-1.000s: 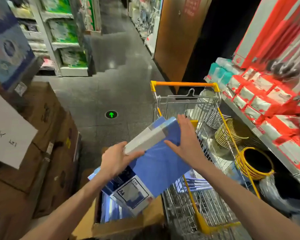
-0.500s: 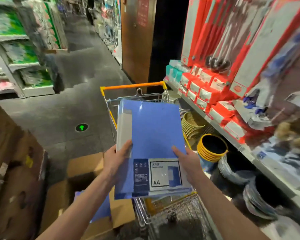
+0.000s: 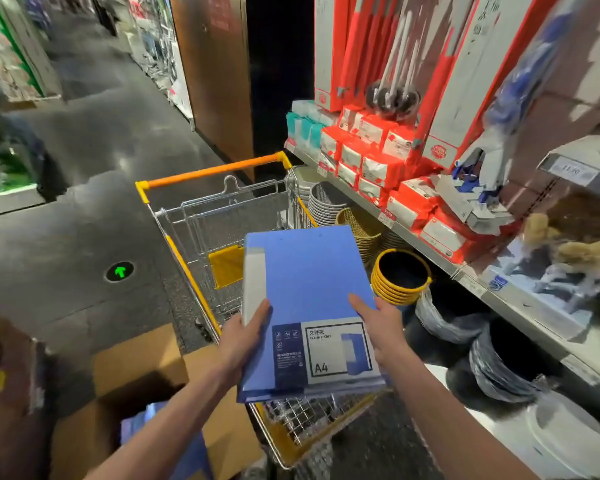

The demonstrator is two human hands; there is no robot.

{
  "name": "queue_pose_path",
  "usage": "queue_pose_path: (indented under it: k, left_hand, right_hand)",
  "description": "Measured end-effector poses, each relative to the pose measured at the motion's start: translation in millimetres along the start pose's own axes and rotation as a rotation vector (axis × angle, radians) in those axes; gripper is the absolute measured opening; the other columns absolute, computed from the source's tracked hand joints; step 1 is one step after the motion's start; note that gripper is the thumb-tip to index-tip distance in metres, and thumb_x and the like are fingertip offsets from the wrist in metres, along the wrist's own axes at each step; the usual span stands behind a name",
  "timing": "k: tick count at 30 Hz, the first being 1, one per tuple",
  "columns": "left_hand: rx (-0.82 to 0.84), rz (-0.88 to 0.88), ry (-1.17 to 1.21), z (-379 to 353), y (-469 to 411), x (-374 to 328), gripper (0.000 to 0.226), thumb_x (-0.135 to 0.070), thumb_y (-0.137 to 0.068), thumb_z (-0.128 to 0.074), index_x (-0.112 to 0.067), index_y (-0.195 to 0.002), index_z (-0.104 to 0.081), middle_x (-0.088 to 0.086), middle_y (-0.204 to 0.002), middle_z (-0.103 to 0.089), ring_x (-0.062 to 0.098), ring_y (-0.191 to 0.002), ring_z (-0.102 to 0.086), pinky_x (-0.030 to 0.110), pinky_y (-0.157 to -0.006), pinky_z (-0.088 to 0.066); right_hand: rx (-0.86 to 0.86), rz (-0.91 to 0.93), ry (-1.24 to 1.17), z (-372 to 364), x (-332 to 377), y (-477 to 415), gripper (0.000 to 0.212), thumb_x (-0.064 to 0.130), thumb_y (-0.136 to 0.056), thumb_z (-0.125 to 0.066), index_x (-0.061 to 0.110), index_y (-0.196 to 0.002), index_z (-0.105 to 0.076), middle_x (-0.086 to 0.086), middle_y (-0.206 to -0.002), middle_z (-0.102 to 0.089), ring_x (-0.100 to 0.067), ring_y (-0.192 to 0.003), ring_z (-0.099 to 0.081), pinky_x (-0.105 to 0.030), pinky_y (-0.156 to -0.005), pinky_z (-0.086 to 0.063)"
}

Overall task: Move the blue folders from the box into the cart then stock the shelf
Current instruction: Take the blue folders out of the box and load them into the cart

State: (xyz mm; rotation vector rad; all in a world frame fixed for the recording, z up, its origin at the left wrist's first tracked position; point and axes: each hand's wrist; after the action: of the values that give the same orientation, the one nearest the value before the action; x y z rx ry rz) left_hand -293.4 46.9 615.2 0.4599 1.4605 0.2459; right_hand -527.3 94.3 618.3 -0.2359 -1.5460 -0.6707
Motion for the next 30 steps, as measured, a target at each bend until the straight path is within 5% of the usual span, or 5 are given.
queue_pose_path:
  k: [9,12,17,21,30]
  left_hand:
    - [-0.053,0.065,-0.009,12,-149,11,0.037,-0.026,-0.102,-0.058,-0.003,-0.131,-0.055,0.021,-0.113,-0.068,0.033,-0.090,-0.068,0.033,-0.045,-0.050]
    - [-0.104,0.150,-0.006,16,-193,31,0.046,-0.034,-0.097,-0.065,-0.007,-0.134,-0.057,0.015,-0.120,-0.069,0.034,-0.094,-0.066,0.034,-0.066,-0.049]
    - [-0.153,0.313,-0.079,9,-265,97,0.077,-0.066,-0.068,-0.069,-0.009,-0.120,-0.064,0.014,-0.108,-0.072,0.037,-0.094,-0.069,0.050,-0.077,-0.056]
    - [-0.162,0.394,-0.027,-14,-279,88,0.051,-0.039,-0.092,-0.070,0.000,-0.123,-0.059,0.014,-0.111,-0.068,0.030,-0.095,-0.066,0.044,-0.084,-0.054]
    - [-0.267,0.474,-0.102,-70,-322,115,0.060,-0.044,-0.098,-0.056,0.001,-0.135,-0.042,0.020,-0.120,-0.060,0.039,-0.105,-0.061,0.052,-0.094,-0.053]
  right_hand:
    - [-0.071,-0.219,0.393,-64,-21,-120,0.037,0.020,-0.084,-0.070,0.008,-0.119,-0.063,-0.012,-0.120,-0.067,-0.026,-0.103,-0.062,-0.047,-0.093,-0.051]
    - [-0.003,-0.247,0.622,-79,-20,-128,0.011,0.017,-0.087,-0.062,0.021,-0.092,-0.071,0.003,-0.101,-0.060,-0.019,-0.096,-0.056,-0.032,-0.082,-0.046]
    - [0.093,-0.312,0.722,-87,-39,-154,0.038,0.016,-0.089,-0.060,0.022,-0.053,-0.049,0.008,-0.062,-0.050,-0.014,-0.067,-0.048,-0.028,-0.062,-0.035]
    - [0.124,-0.379,0.751,-90,-46,-171,0.044,0.022,-0.091,-0.056,0.025,-0.048,-0.047,0.011,-0.055,-0.041,-0.008,-0.057,-0.038,-0.026,-0.053,-0.030]
    - [0.146,-0.481,0.672,-80,-77,-180,0.019,0.022,-0.098,-0.058,0.012,-0.111,-0.067,-0.007,-0.104,-0.071,-0.018,-0.089,-0.067,-0.030,-0.076,-0.052]
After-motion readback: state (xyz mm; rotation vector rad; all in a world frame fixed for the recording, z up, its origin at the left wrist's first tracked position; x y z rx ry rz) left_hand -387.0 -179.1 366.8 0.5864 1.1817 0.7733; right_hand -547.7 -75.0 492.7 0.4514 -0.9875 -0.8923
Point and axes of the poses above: each hand's wrist, its own y-axis away from the middle knuckle, its own z-axis out of the back of the hand, x = y × z
